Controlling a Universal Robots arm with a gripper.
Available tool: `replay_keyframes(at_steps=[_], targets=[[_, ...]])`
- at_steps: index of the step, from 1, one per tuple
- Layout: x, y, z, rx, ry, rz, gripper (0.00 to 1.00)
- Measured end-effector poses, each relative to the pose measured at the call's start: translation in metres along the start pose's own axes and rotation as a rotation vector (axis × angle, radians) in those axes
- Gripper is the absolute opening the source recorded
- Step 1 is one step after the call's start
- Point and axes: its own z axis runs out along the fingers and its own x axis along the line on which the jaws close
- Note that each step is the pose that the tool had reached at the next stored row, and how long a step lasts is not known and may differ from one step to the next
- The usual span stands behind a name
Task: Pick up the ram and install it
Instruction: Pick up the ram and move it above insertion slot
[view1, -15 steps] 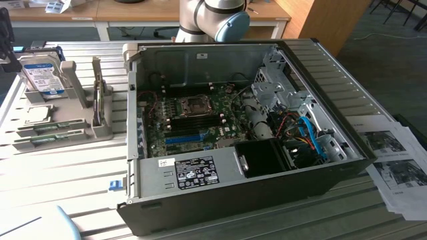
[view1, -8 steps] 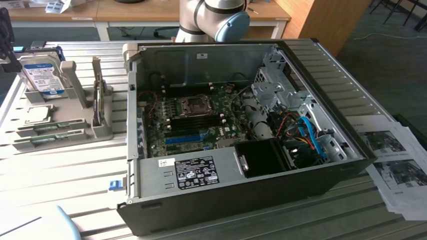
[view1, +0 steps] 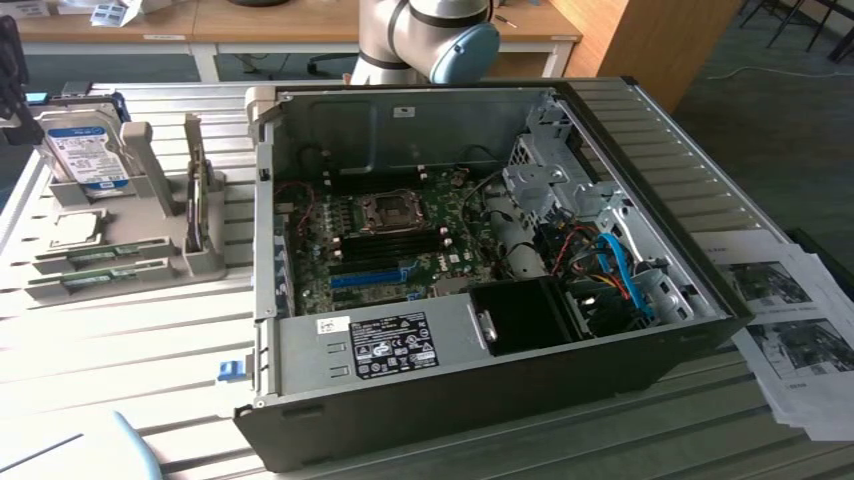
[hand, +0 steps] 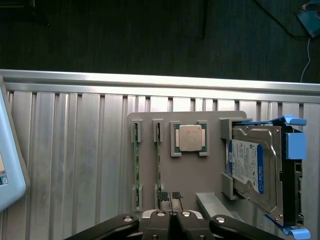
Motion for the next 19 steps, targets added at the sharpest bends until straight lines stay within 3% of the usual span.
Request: replay_keyframes(at_steps=[16, 18, 19], targets=[[0.024, 0.0003, -0.0007, -0.0003, 0.0006, 0.0, 0.1], [0.024, 0.0003, -0.0006, -0.0002, 0.0005, 0.0, 0.15], [0.024, 0.0003, -0.0007, -0.0002, 0.0005, 0.0, 0.23]])
